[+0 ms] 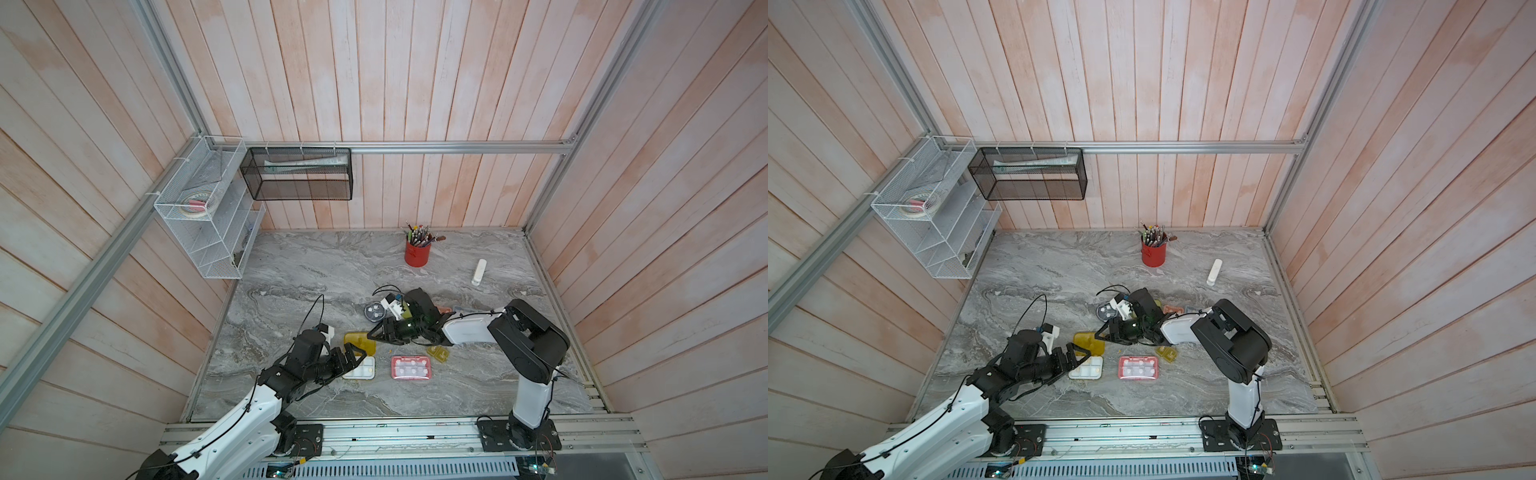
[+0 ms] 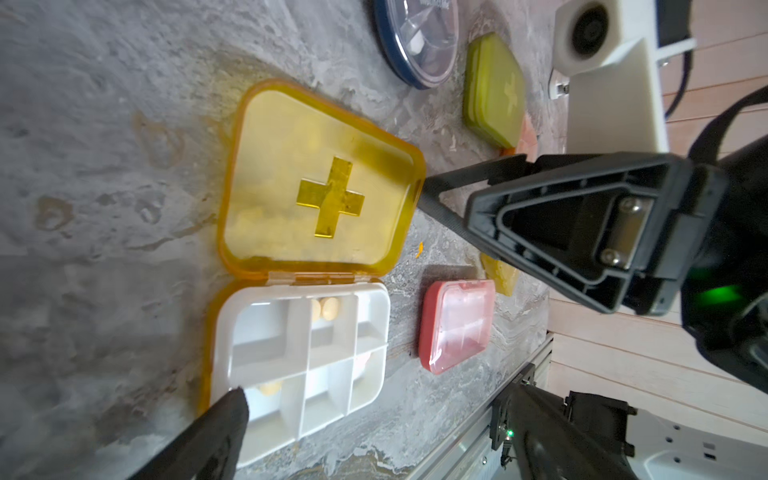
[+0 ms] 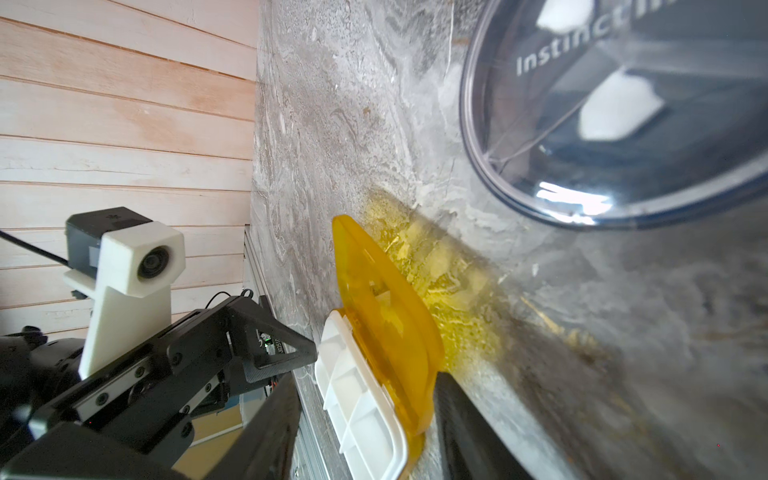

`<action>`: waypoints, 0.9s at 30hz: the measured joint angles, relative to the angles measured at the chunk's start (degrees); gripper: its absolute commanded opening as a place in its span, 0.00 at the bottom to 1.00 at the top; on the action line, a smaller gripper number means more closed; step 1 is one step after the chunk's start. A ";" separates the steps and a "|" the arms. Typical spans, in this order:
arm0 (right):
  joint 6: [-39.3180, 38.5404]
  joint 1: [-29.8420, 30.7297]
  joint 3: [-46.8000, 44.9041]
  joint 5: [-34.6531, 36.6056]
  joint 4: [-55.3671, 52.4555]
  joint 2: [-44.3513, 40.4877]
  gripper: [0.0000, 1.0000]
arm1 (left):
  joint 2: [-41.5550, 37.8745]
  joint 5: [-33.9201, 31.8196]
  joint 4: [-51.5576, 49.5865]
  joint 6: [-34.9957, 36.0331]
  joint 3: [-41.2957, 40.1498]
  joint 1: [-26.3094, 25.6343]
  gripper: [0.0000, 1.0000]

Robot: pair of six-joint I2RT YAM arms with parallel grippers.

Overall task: Close pillboxes
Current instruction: Close the lid on the pillbox.

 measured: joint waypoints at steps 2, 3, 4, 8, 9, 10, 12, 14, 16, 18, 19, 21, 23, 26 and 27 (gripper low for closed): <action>0.02 0.00 0.22 -0.20 0.15 0.55 0.55 | -0.02 0.61 0.76 -0.39 -0.33 0.00 1.00; 0.02 0.00 0.26 -0.33 0.22 0.81 0.55 | -0.02 0.90 1.11 -0.50 -0.42 0.00 1.00; 0.04 0.00 0.26 -0.39 0.24 0.96 0.55 | -0.02 1.01 1.40 -0.63 -0.48 0.00 1.00; 0.50 0.02 0.26 -0.83 0.92 1.22 0.55 | -0.02 1.33 2.03 -0.85 -0.52 0.00 1.00; 0.72 0.04 0.26 -0.96 1.31 1.22 0.55 | -0.02 1.36 2.21 -0.94 -0.52 0.00 1.00; 0.90 0.07 0.26 -1.20 1.70 1.22 0.55 | -0.02 1.46 2.29 -1.03 -0.52 0.00 1.00; 1.14 0.11 0.26 -1.53 2.51 1.20 0.55 | -0.11 1.57 2.34 -1.18 -0.52 0.00 1.00; 1.42 0.22 0.26 -1.99 3.52 1.20 0.55 | -0.24 1.70 2.34 -1.22 -0.52 0.00 1.00; 1.75 0.28 0.24 -2.67 4.85 1.20 0.55 | -0.39 1.90 2.34 -1.22 -0.52 0.00 1.00; 2.49 0.35 0.24 -3.43 6.34 1.22 0.55 | -0.39 2.08 2.34 -1.22 -0.52 0.00 1.00; 2.67 0.37 0.20 -3.87 7.23 1.22 0.55 | -0.39 2.19 2.34 -1.22 -0.52 0.00 1.00; 3.52 0.37 0.00 -4.61 9.18 1.20 0.55 | -0.39 2.32 2.34 -1.22 -0.52 0.00 1.00; 4.26 0.37 -0.37 -5.31 10.88 1.20 0.55 | -0.50 2.40 2.34 -1.25 -0.52 0.00 1.00; 5.01 0.37 -0.66 -5.81 12.13 1.20 0.55 | -1.05 2.38 2.19 -1.25 -0.52 0.00 1.00; 5.16 0.37 -0.66 -5.88 12.37 1.22 0.55 | -1.44 2.36 1.97 -1.22 -0.52 0.00 1.00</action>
